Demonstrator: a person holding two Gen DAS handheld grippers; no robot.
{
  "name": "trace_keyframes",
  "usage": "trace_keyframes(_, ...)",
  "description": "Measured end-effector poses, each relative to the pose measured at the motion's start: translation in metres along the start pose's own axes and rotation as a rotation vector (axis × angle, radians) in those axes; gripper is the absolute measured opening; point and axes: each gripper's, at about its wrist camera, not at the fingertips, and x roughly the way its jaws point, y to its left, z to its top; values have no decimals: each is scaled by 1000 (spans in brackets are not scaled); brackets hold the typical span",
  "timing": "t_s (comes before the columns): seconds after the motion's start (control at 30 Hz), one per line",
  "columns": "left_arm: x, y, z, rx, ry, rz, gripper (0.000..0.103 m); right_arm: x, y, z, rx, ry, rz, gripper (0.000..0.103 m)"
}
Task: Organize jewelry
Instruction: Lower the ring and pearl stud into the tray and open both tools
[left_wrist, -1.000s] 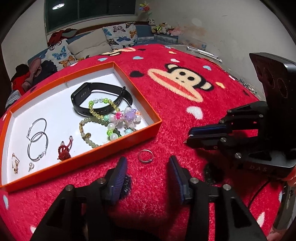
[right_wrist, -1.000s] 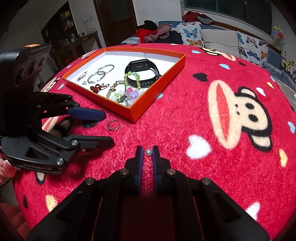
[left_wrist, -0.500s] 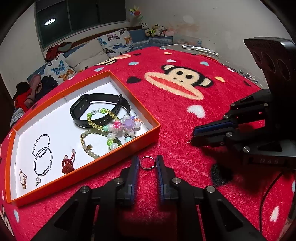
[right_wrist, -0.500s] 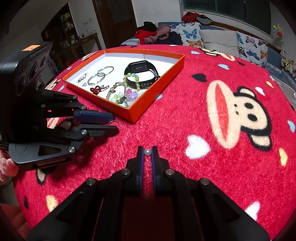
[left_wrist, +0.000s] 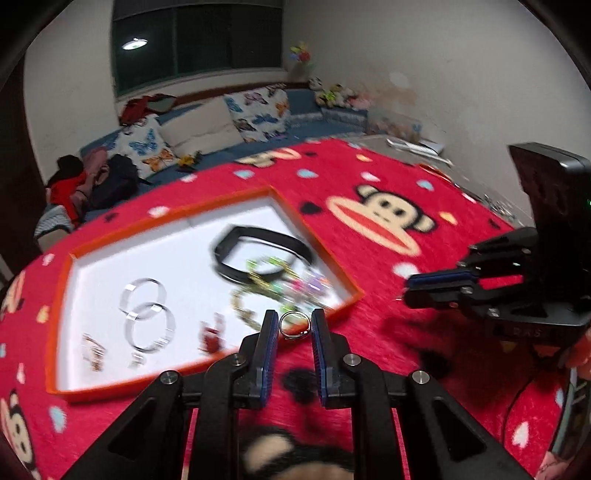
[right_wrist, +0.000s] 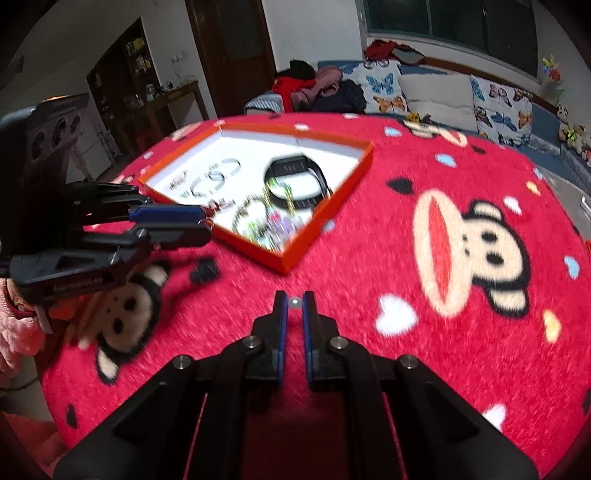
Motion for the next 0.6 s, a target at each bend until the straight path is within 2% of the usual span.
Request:
trace_keyframes(0.23,10,41,9,-47,20,54,19,22,12,34,4,-43,61,8)
trace_keyframes(0.6,35,70,1,-99,67,70,19,73,30,58,2,7,109,9)
